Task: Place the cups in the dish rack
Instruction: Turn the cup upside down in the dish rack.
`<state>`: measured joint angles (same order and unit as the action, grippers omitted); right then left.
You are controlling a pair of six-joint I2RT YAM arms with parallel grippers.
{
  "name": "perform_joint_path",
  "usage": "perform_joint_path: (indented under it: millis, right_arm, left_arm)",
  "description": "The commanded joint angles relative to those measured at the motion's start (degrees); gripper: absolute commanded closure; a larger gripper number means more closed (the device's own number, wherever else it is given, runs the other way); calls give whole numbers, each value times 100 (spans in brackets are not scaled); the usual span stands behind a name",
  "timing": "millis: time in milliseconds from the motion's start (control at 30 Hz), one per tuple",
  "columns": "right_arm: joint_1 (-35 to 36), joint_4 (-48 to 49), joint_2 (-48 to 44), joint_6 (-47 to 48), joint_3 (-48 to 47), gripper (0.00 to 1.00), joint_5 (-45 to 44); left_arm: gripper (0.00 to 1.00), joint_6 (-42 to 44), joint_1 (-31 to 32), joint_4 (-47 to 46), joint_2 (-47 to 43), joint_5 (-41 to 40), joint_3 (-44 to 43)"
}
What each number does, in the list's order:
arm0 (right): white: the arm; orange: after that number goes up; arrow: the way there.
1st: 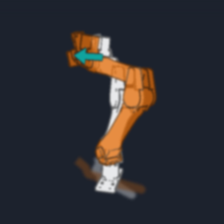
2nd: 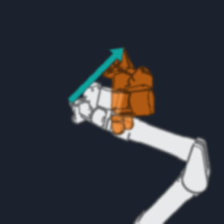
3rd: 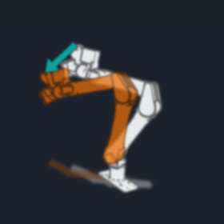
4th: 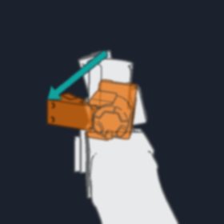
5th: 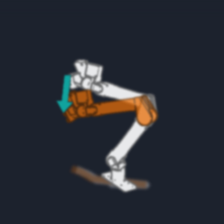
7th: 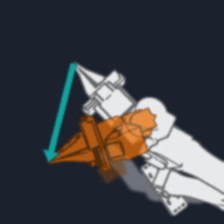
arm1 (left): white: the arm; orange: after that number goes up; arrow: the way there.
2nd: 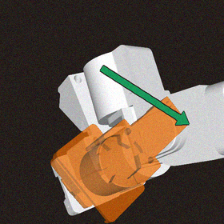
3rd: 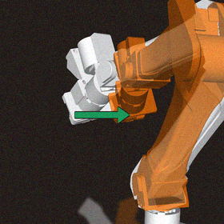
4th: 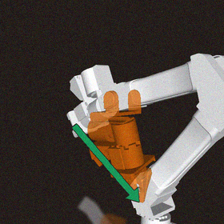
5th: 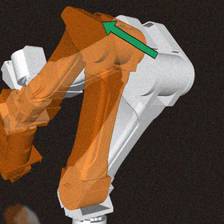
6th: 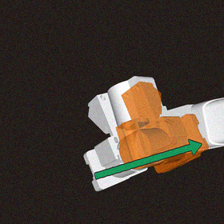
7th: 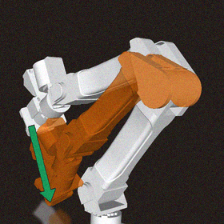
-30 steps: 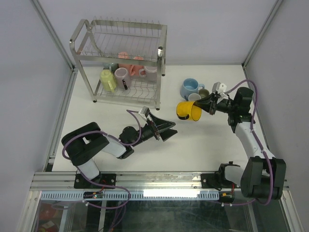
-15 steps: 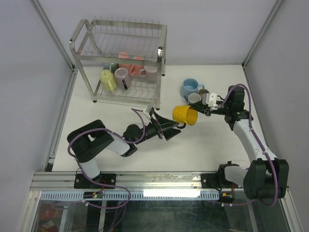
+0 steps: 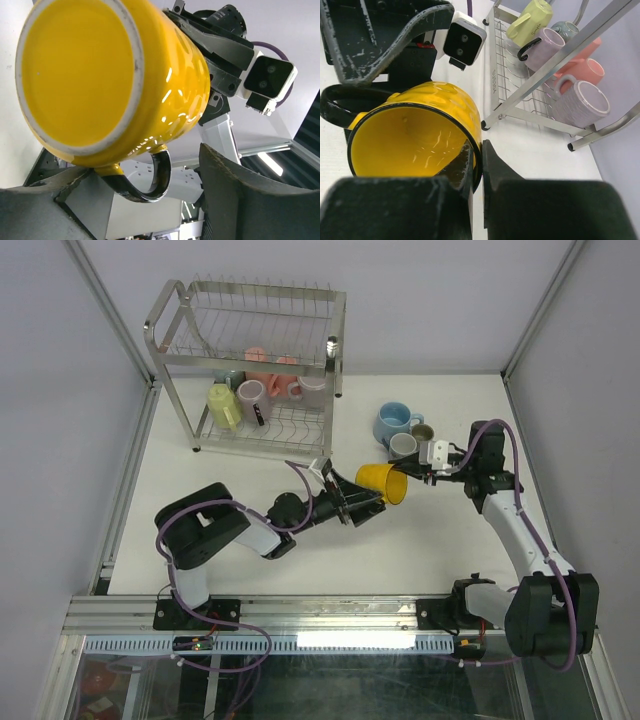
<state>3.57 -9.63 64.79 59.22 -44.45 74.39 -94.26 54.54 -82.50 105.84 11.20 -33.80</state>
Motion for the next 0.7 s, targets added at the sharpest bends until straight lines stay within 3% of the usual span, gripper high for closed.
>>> perform_joint_path:
  millis: [0, 167, 333, 467, 667]
  right_arm:
    - [37, 260, -213, 72, -51, 100, 526]
    - [43, 114, -220, 205, -20, 100, 594]
    - [32, -142, -230, 443, -37, 98, 629]
    - [32, -472, -251, 748, -72, 82, 670]
    - [-34, -1683, -261, 2054, -236, 42, 744]
  left_arm:
    - [43, -115, 56, -1752, 10, -48, -307]
    - [77, -150, 56, -1761, 37, -22, -432]
    - [100, -62, 48, -1760, 3, -56, -388]
    - [100, 110, 41, -1760, -56, -65, -294]
    - [100, 583, -76, -1755, -304, -172, 75]
